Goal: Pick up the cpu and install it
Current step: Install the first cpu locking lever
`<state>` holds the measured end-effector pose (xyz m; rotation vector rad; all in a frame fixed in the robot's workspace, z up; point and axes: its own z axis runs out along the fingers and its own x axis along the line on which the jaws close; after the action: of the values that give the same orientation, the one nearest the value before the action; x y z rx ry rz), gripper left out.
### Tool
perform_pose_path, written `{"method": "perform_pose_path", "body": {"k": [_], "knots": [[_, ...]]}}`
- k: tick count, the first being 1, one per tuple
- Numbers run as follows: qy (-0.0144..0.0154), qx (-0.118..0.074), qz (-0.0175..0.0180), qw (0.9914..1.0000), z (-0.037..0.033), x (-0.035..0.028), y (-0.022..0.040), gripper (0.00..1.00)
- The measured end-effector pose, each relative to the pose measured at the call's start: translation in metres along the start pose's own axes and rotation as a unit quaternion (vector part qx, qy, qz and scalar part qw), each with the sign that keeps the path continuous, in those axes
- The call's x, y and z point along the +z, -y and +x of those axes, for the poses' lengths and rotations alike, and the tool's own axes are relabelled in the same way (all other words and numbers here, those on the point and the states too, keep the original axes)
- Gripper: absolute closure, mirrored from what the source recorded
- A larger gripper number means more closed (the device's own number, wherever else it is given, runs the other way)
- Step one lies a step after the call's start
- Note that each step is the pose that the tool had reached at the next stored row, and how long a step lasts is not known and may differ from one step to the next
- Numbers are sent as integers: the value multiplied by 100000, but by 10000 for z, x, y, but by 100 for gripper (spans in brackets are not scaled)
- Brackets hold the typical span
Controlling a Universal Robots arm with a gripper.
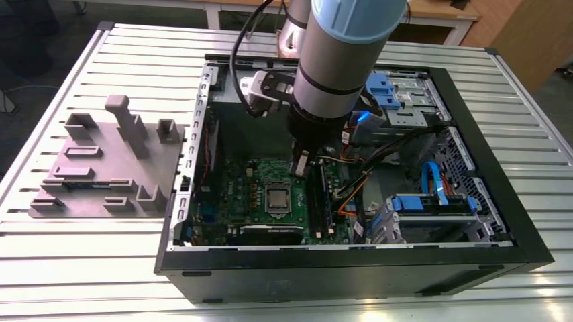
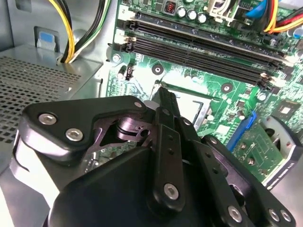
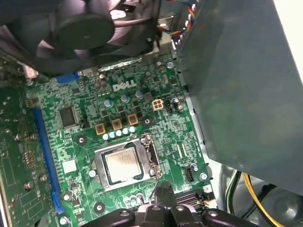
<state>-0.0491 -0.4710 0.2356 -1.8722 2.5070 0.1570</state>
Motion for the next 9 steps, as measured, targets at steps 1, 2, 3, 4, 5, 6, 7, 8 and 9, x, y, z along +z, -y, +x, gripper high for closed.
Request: {"method": "perform_pose_path", "body": {"k": [1, 2, 3, 4, 5, 6, 7, 8, 9], "knots": [[-45, -518, -32, 99999, 1, -1, 0, 89], [-98, -1104, -74, 99994, 1, -1, 0, 89], [-120, -1524, -99, 99988, 4, -1, 1, 89], [-134, -1769, -116, 99984, 7, -1, 2, 89], [-150, -1889, -129, 99982, 12, -2, 3, 89], [-163, -1956, -131, 99981, 20, -2, 7, 89], [-165, -1989, -134, 99980, 29, -2, 9, 89], [-154, -1999, -135, 99980, 33, -1, 9, 89], [-157, -2002, -135, 99980, 33, -1, 9, 89]]}}
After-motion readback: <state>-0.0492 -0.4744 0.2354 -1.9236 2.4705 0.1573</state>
